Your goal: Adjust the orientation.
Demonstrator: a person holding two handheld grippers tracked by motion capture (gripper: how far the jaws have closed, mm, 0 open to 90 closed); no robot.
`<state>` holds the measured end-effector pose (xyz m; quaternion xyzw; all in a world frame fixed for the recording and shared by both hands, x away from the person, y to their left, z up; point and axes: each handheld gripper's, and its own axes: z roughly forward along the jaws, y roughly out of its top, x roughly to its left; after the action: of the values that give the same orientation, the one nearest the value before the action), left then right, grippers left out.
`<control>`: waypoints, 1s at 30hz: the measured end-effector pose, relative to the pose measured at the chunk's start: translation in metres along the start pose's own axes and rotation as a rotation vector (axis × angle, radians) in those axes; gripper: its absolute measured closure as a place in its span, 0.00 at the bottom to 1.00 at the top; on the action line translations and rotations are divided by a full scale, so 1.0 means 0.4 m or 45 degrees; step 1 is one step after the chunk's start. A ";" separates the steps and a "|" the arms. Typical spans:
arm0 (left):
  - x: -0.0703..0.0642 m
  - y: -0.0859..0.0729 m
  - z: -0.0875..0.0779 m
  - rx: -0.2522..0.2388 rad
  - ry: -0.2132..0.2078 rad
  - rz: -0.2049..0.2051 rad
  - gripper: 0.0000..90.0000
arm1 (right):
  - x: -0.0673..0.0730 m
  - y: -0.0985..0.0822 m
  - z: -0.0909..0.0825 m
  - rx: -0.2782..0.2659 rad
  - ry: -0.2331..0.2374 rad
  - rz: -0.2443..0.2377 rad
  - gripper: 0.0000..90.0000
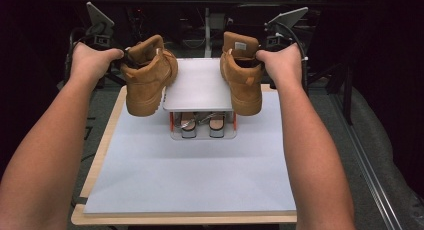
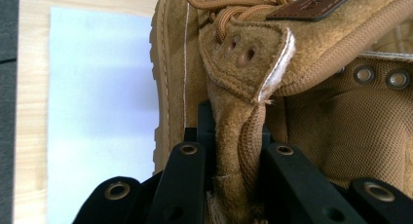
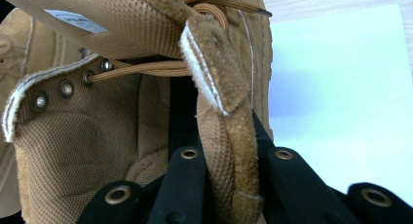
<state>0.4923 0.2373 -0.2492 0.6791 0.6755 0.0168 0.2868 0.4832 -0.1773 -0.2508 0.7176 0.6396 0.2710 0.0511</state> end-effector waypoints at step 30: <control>-0.134 0.061 0.163 -0.080 -0.072 -0.065 0.92 | 0.107 0.056 0.099 -0.055 0.040 0.044 0.92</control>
<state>0.5365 0.1656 -0.2740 0.6525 0.6833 0.0114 0.3273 0.5227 -0.1299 -0.2612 0.7230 0.6218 0.2967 0.0518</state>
